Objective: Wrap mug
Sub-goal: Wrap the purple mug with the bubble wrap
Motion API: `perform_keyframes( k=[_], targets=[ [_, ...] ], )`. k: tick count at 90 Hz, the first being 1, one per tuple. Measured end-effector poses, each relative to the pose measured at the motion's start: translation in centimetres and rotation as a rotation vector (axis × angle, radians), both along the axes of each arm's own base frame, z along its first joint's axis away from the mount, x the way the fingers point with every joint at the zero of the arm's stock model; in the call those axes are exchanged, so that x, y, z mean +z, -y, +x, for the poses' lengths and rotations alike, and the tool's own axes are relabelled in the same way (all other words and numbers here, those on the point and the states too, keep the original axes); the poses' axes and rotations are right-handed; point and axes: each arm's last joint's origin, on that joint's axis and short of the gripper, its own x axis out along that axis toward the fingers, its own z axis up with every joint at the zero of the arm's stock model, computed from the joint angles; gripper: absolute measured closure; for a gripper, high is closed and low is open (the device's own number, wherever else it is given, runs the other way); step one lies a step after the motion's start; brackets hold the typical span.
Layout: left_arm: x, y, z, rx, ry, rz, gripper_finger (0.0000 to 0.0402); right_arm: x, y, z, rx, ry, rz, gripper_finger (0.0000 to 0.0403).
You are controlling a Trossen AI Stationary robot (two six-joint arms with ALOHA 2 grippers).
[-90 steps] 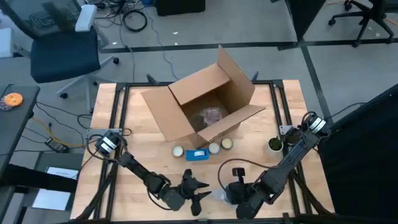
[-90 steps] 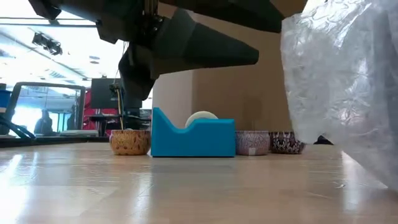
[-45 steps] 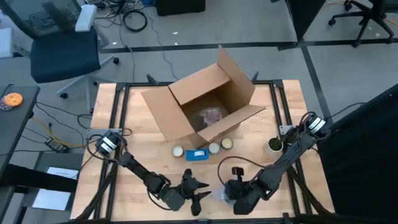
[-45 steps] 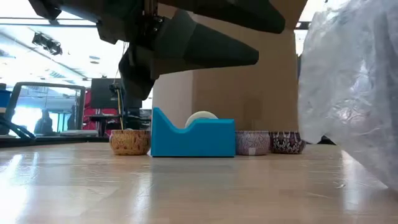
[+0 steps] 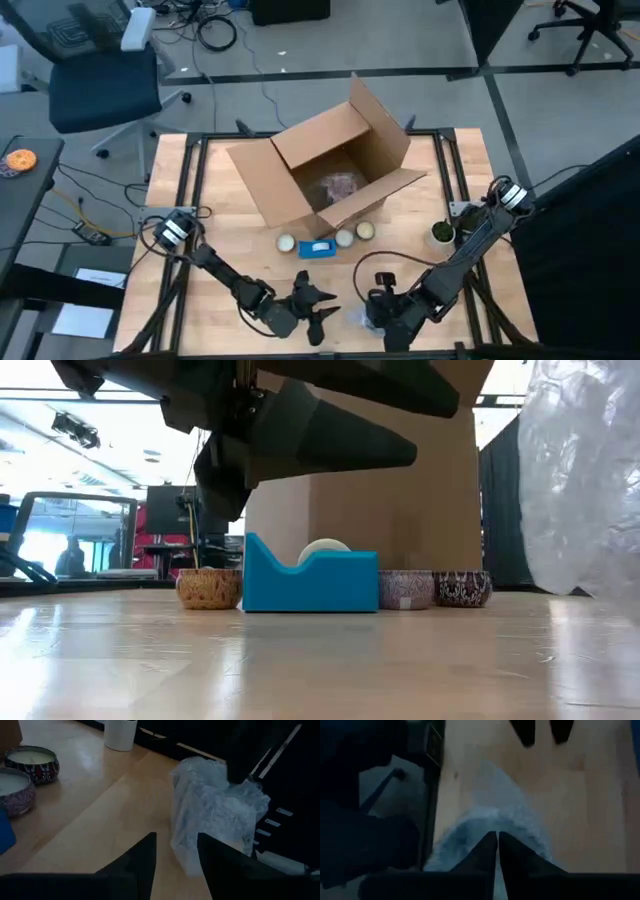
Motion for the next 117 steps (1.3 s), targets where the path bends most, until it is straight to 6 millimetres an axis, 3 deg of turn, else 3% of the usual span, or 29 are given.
perform_keyframes(
  k=[12, 26, 41, 68, 93, 105, 117],
  targets=[
    [0.0, 0.0, 0.0, -0.002, -0.001, 0.008, 0.0273, -0.1, -0.6, -0.1, 0.014, 0.030, 0.004, 0.0403],
    [0.0, 0.0, 0.0, -0.004, -0.001, 0.012, 0.0273, -3.1, -0.9, 0.5, 0.029, -0.047, -0.027, 0.0403],
    [0.0, 0.0, 0.0, -0.005, -0.002, 0.012, 0.0273, -4.6, 0.0, 0.9, -0.002, -0.162, -0.056, 0.0403],
    [0.0, 0.0, 0.0, -0.006, -0.003, 0.014, 0.0273, -3.1, 1.0, -0.1, 0.014, -0.248, -0.020, 0.0403],
    [0.0, 0.0, 0.0, -0.007, -0.003, 0.015, 0.0273, 0.0, 0.3, -0.6, 0.031, -0.183, -0.030, 0.0403],
    [0.0, 0.0, 0.0, -0.007, -0.003, 0.015, 0.0273, -0.4, 0.1, -0.4, 0.020, -0.160, -0.066, 0.0403],
    [0.0, 0.0, 0.0, -0.007, -0.003, 0.015, 0.0273, -2.5, -0.2, 0.4, 0.021, -0.196, -0.113, 0.0403]
  ],
)
